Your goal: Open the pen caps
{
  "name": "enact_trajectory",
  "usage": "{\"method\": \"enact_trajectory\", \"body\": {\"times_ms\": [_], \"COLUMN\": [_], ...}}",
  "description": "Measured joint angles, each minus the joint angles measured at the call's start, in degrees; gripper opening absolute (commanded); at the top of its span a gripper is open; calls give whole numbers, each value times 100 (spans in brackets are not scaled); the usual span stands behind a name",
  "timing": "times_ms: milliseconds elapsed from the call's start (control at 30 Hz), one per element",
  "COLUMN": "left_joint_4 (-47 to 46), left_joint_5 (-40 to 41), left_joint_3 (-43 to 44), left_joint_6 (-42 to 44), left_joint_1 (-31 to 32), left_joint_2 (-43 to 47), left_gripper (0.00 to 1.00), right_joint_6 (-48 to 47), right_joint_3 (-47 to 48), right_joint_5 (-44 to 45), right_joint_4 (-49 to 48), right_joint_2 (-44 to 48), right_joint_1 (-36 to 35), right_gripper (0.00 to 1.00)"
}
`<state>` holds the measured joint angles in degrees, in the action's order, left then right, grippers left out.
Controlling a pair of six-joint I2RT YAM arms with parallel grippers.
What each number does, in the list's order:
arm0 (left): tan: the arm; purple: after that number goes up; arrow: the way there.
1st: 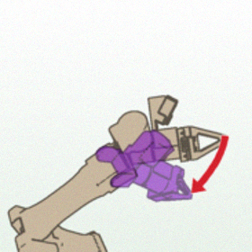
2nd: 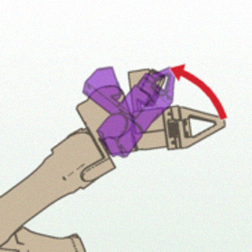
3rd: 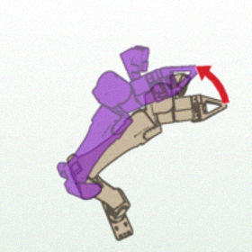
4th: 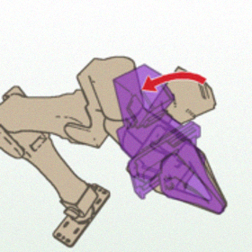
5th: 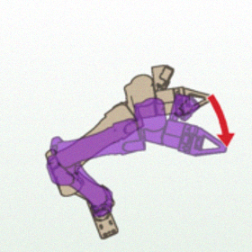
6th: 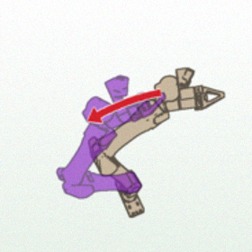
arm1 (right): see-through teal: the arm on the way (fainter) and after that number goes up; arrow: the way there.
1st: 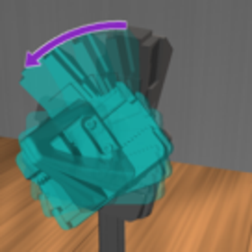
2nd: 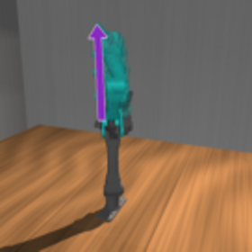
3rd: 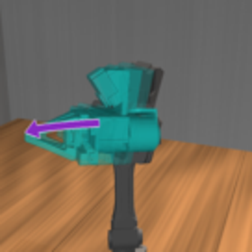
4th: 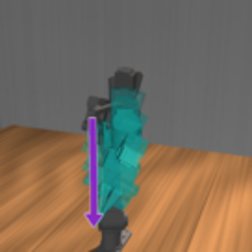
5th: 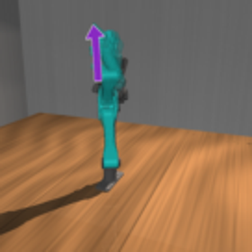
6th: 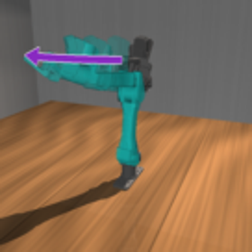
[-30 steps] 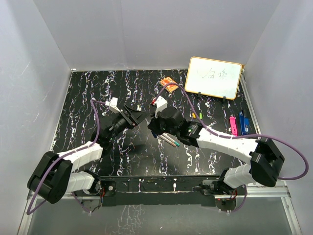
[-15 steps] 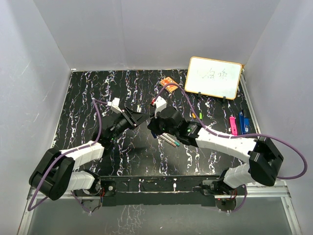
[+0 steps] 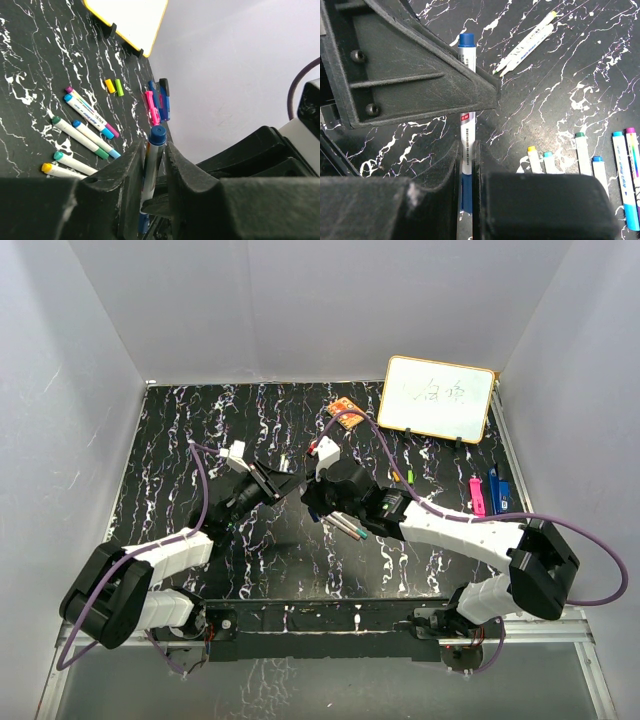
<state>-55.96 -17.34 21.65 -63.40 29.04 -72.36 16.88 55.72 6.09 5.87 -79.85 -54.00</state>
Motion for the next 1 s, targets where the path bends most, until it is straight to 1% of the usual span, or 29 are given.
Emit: {"method": "enact_trajectory", "body": {"times_ms": [67,100,133,167,200,233,333,467,633,767,900,1000], "left_joint_4": [37,68,79,63,72,81,227,824,1349,1578,1687,1733], "left_joint_5": [15,39,59,63,63,63,44,116,297,413,474,476], "left_joint_3": [-2,-4,-11,-13,-13,-13,-13,48,337,542,581,581], "left_joint_6": [28,85,87,83,83,76,81,201,284,295,293,280], "left_joint_1": [2,4,0,4,9,13,68,109,109,109,109,109], "left_joint_2": [-2,-7,-22,-24,-24,-24,9,166,291,291,291,275], "left_gripper": [0,0,0,0,0,0,0,0,0,0,0,0], "right_joint_6": [-2,-2,-4,-4,-2,-9,-33,-164,-197,-195,-197,-188], "right_joint_3": [2,15,35,44,46,55,70,122,149,136,24,-15], "right_joint_5": [2,4,11,20,22,26,107,195,160,11,-98,-179], "right_joint_4": [4,20,48,72,87,116,151,256,494,647,662,706], "right_joint_2": [0,0,4,4,4,13,76,197,216,216,225,214], "right_joint_1": [0,0,0,0,0,-2,-9,-4,0,0,0,0], "right_gripper": [0,0,4,17,35,48,57,59,58,53,45,41]}}
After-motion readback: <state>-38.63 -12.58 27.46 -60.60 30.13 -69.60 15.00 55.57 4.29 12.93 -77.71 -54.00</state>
